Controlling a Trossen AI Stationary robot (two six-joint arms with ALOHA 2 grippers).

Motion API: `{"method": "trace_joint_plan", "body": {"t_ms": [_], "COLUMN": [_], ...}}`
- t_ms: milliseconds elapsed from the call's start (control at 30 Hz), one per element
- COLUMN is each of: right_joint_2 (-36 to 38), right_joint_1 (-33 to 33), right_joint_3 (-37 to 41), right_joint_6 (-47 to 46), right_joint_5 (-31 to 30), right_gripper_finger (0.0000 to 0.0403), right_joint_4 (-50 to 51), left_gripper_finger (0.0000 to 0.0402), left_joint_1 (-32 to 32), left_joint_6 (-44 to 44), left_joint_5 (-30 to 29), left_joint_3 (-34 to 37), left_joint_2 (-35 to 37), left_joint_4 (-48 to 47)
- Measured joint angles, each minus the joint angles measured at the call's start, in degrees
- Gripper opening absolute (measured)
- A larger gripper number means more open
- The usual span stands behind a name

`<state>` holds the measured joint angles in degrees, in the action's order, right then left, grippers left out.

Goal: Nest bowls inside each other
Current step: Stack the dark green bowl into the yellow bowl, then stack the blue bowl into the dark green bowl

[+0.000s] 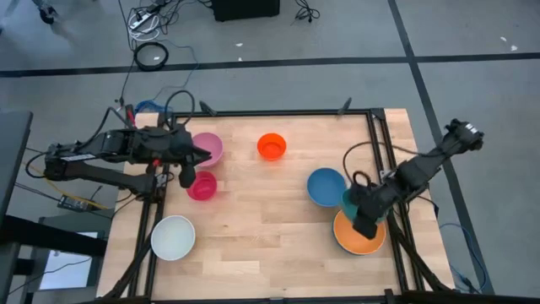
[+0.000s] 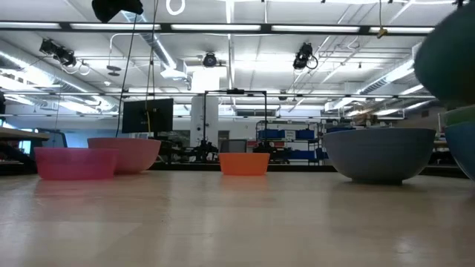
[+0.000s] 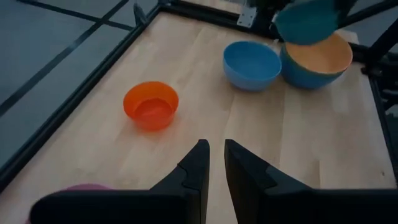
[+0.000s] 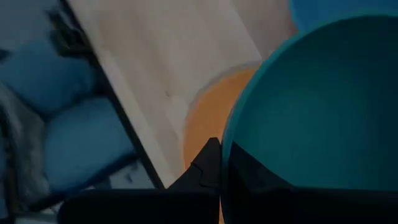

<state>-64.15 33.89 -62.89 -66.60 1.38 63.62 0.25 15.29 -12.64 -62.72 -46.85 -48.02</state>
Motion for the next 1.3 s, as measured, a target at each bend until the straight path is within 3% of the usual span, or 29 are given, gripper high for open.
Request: {"method": "trace_joint_plan", "body": {"t_ms": [133,467,867,1100,1300], "right_joint_2": [-4.5,-9.1,-12.2,-8.8,-3.0], "right_joint_1": [1.8,2.9,2.6,1.7,-1.4], "right_joint_3": [0.0,0.0,0.0,0.0,0.0], "right_joint_6": [-0.7,0.1,-0.9,-2.3,-1.4], "right_joint_5": [3.3,3.6,8.2,10.6,0.9], "right_gripper_finger": [0.0,0.0007,0.0127,0.0156,0.0153], "right_joint_4": [0.9,-5.9,-8.0,-9.3,-8.3], "left_gripper_finger": [0.0058,0.0058,0.0058,0.0058,0.0058], "left_joint_1": [0.0,0.0,0.0,0.0,0.0], "left_joint_6": [-0.1,-0.4,-0.1,0.2,0.4], "left_joint_5": [0.4,1.0,1.1,1.1,1.1], "left_joint_3": [0.0,0.0,0.0,0.0,0.0], "left_joint_2": [0.0,0.0,0.0,0.0,0.0], "left_joint_4": [3.4,5.0,4.9,4.9,4.9]}}
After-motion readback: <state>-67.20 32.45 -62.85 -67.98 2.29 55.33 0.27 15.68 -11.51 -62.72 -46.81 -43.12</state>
